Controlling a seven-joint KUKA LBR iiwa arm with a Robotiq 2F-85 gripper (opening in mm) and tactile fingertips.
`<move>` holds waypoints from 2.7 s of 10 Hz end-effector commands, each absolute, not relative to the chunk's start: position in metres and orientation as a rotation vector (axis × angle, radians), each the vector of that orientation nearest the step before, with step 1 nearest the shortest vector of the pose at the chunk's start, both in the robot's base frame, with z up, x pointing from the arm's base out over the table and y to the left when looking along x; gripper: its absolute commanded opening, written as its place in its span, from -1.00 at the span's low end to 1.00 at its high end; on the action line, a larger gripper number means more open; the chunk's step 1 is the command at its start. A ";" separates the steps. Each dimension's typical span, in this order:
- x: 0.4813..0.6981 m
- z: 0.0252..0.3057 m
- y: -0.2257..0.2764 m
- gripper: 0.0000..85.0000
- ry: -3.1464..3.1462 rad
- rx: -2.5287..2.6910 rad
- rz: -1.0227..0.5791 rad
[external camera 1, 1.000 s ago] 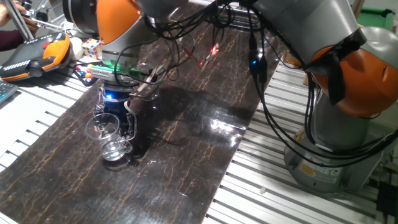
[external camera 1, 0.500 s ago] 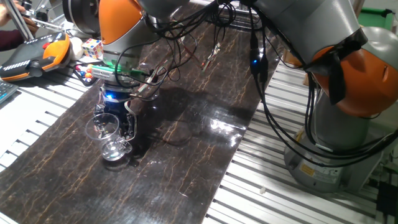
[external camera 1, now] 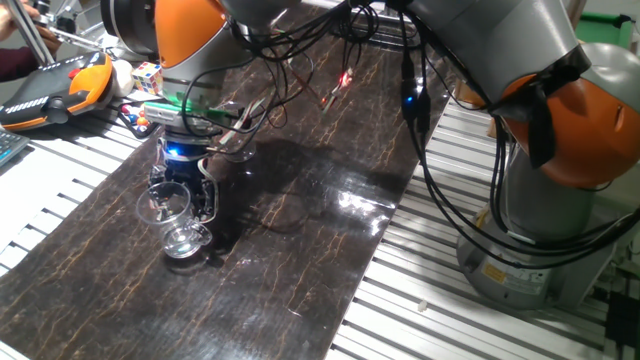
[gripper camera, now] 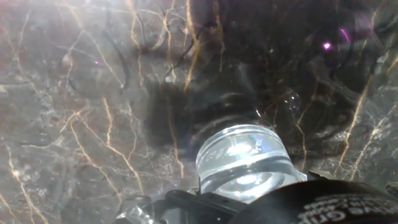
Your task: Pour the water from one cup into another empty cup
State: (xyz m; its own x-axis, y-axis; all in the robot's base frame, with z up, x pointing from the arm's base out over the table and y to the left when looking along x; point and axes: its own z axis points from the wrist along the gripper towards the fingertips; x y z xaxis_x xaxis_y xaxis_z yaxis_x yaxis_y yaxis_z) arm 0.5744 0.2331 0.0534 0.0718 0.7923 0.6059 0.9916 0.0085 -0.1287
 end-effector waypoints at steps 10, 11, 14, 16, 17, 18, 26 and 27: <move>0.570 0.046 0.235 1.00 -1.784 -1.813 -0.501; 0.570 0.045 0.235 1.00 -1.777 -1.814 -0.503; 0.570 0.041 0.235 1.00 -1.764 -1.811 -0.516; 0.569 0.041 0.235 1.00 -1.756 -1.813 -0.518; 0.569 0.041 0.235 1.00 -1.752 -1.814 -0.518; 0.569 0.041 0.235 1.00 -1.751 -1.813 -0.519; 0.571 0.045 0.235 1.00 -1.713 -1.790 -0.529; 0.571 0.048 0.235 1.00 -1.706 -1.788 -0.527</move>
